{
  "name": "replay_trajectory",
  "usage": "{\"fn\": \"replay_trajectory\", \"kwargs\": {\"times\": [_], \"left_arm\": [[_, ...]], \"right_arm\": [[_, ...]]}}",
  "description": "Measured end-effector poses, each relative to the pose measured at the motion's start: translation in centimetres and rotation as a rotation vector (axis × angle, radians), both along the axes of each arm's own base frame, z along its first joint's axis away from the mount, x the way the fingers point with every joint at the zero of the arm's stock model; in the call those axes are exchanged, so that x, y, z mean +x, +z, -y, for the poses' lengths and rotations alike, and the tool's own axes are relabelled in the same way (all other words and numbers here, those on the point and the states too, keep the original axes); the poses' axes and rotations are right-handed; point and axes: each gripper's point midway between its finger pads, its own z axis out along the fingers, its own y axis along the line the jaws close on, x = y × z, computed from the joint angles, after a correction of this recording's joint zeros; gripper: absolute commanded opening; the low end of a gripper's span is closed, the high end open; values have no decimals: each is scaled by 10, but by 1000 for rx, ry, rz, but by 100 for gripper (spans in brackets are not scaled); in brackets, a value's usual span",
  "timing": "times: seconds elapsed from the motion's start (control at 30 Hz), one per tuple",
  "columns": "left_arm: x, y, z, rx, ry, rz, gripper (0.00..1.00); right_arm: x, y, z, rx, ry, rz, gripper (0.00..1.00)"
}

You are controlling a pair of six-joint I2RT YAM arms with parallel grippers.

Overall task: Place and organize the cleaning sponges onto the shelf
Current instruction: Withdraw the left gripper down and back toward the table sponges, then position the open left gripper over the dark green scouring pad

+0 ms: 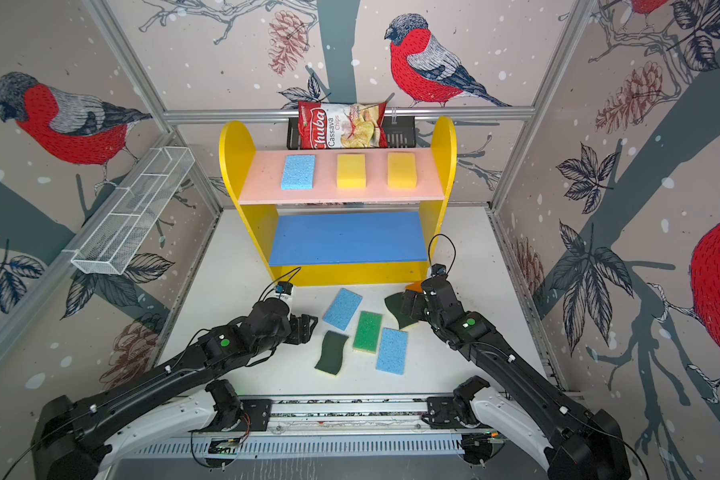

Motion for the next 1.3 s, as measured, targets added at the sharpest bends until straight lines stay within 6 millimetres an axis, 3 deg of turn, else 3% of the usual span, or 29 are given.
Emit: {"fn": "replay_trajectory", "kwargs": {"times": [0.3,0.5,1.3], "left_arm": [[-27,-25,26,7,-79,-62,76],[-44,-45,34,54,-103,-121,78],[-82,-69,58,201,-231,-189,81]], "right_arm": [[-4,-13,0,15,-9,-23,96],[-5,-16,1,15,-12,-30,96],[-7,-17,1,44,-22,-23,96]]}}
